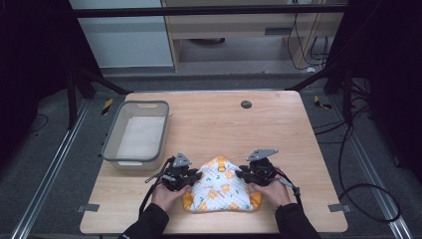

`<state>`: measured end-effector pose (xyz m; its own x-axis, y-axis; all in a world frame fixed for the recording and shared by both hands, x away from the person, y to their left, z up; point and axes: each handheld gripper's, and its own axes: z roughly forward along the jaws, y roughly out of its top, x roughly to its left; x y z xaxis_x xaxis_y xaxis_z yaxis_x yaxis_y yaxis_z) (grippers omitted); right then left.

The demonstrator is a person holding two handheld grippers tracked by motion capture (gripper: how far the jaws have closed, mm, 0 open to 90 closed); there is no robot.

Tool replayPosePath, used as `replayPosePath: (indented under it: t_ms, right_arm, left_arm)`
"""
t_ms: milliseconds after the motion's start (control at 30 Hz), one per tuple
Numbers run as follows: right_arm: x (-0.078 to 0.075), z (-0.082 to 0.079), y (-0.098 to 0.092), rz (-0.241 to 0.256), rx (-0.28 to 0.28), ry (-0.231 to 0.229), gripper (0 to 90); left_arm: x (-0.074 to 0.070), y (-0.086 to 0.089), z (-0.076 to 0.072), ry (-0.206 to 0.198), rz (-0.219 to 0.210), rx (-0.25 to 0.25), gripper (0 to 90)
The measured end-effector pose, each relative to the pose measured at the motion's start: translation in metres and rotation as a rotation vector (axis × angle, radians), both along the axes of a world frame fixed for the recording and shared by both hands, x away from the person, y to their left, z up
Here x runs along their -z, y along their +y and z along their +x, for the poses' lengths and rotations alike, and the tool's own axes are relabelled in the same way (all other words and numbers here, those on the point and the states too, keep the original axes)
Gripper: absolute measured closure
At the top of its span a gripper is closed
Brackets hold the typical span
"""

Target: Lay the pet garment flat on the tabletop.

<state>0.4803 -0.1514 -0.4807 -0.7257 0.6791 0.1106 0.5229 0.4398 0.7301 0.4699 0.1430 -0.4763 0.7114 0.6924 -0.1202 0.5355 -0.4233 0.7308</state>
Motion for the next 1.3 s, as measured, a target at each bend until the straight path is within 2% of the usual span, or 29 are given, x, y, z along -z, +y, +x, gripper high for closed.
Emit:
replayPosePath:
  t_ms: [67,100,133,233,367,400,500,600,700,900,933,967,1033,1067,1100,1133,1167,1233,1267,1300]
  right_arm:
    - [0.0,-0.001,0.001,-0.005,0.0,-0.007,80.0]
    - [-0.001,-0.001,0.0,-0.004,-0.003,-0.005,81.4]
    - [-0.002,-0.002,0.001,-0.001,-0.007,-0.006,82.4]
    - [-0.004,-0.003,0.001,-0.012,-0.014,-0.015,84.2]
    - [-0.009,-0.005,0.0,-0.001,-0.015,-0.025,84.8]
    - [-0.014,-0.006,-0.001,0.015,-0.014,-0.041,85.0]
    - [-0.021,-0.009,-0.003,0.039,-0.012,-0.057,85.2]
    - [-0.031,-0.013,-0.005,0.067,-0.014,-0.084,85.3]
    - [-0.041,-0.02,-0.007,0.087,-0.014,-0.114,85.4]
    - [-0.07,-0.043,-0.015,0.133,-0.024,-0.207,85.5]
    - [-0.081,-0.048,-0.017,0.145,-0.021,-0.248,85.4]
    - [-0.085,-0.048,-0.018,0.153,-0.017,-0.264,85.4]
    - [-0.09,-0.046,-0.017,0.156,-0.006,-0.278,85.3]
    - [-0.096,-0.035,-0.015,0.163,0.028,-0.309,85.2]
    - [-0.096,-0.035,-0.015,0.163,0.028,-0.309,85.2]
    - [-0.097,-0.017,-0.01,0.151,0.084,-0.341,84.8]
    - [-0.097,-0.017,-0.01,0.151,0.084,-0.341,84.8]
    - [-0.09,0.007,-0.005,0.131,0.153,-0.355,84.0]
    - [-0.083,0.019,-0.002,0.111,0.19,-0.35,83.3]
    - [-0.075,0.031,0.001,0.088,0.22,-0.341,81.6]
  left_arm:
    - [-0.001,0.001,0.0,0.004,-0.006,0.002,83.4]
    - [0.0,0.001,0.001,0.013,-0.006,-0.001,84.3]
    - [0.0,0.0,0.0,0.006,-0.004,0.001,84.9]
    - [-0.001,0.0,-0.001,0.003,-0.006,0.002,85.8]
    - [-0.008,0.004,-0.003,-0.012,-0.04,0.002,86.4]
    - [-0.012,0.005,-0.006,-0.026,-0.055,0.0,86.5]
    - [-0.017,0.006,-0.008,-0.044,-0.063,0.004,86.7]
    - [-0.027,0.006,-0.014,-0.081,-0.079,0.014,86.8]
    - [-0.041,0.006,-0.023,-0.135,-0.102,0.021,86.9]
    - [-0.074,0.007,-0.038,-0.242,-0.156,0.044,87.0]
    - [-0.087,0.007,-0.039,-0.289,-0.169,0.048,86.9]
    - [-0.087,0.007,-0.039,-0.289,-0.169,0.048,86.9]
    - [-0.098,0.006,-0.033,-0.308,-0.183,0.042,86.9]
    - [-0.102,0.004,-0.027,-0.32,-0.169,0.031,86.8]
    - [-0.104,0.001,-0.021,-0.335,-0.151,0.017,86.8]
    - [-0.104,-0.002,-0.012,-0.345,-0.137,-0.006,86.3]
    - [-0.103,-0.005,-0.002,-0.348,-0.125,-0.031,86.3]
    - [-0.095,-0.009,0.021,-0.349,-0.119,-0.11,84.0]
    - [-0.088,-0.01,0.034,-0.337,-0.126,-0.155,79.7]
    - [-0.08,-0.01,0.045,-0.304,-0.123,-0.2,69.5]
